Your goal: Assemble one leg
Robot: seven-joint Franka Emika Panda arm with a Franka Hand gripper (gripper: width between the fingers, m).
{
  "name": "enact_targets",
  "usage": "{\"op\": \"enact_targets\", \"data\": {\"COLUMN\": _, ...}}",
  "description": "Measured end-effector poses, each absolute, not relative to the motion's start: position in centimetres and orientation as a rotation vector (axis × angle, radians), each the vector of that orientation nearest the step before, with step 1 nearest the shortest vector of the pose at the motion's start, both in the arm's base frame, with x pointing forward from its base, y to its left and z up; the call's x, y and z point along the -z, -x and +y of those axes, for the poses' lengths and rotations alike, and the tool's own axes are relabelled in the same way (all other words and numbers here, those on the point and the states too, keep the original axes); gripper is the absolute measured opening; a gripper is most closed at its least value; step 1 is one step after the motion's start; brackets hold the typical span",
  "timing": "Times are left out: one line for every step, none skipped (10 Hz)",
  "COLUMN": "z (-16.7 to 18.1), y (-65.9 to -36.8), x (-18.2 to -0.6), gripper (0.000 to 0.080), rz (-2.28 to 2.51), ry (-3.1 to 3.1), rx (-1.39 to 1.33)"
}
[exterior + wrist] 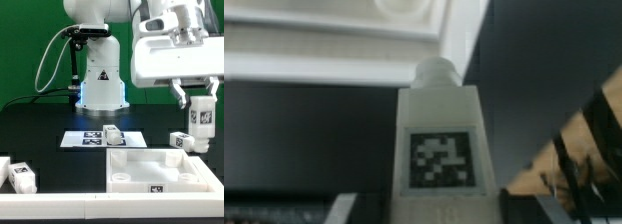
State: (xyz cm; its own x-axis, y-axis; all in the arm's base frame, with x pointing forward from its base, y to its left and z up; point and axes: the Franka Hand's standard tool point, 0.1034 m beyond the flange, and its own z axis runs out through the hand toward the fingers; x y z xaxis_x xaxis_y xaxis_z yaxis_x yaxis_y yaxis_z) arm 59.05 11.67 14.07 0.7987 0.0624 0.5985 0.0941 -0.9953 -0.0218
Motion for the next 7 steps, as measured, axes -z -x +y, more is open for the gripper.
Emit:
{"op": "enact_targets", "data": {"z": 11.6, "y": -59.2, "x": -14.3, "gripper": 0.0288, "rz": -0.126, "ry": 2.93, "rx": 0.979}}
{"op": "enact_targets", "data": {"z": 11.4, "y": -59.1, "x": -13.8, "gripper": 0.0288, "rz": -0.147, "ry": 2.943, "rx": 0.963}}
{"op": "enact_targets", "data": {"z": 10.5, "y": -59.2, "x": -12.8, "gripper": 0.0288, "rz": -0.169, "ry": 2.979, "rx": 0.902}}
{"op": "enact_targets", "data": {"z": 10.2, "y": -59.9, "x": -12.5, "gripper": 0.0288, "rz": -0.175, "ry": 2.993, "rx": 0.88}}
{"op": "enact_targets", "data": {"z": 9.7, "y": -60.5, "x": -12.3, "gripper": 0.0288, "rz": -0.174, "ry": 2.998, "rx": 0.883}}
{"op": "enact_targets", "data": {"z": 8.9, "y": -60.5, "x": -12.1, "gripper": 0.0288, "rz": -0.152, "ry": 3.002, "rx": 0.877}}
{"op": "enact_targets", "data": {"z": 9.0, "y": -60.5, "x": -12.0, "gripper": 0.0288, "rz": -0.152, "ry": 3.001, "rx": 0.875}}
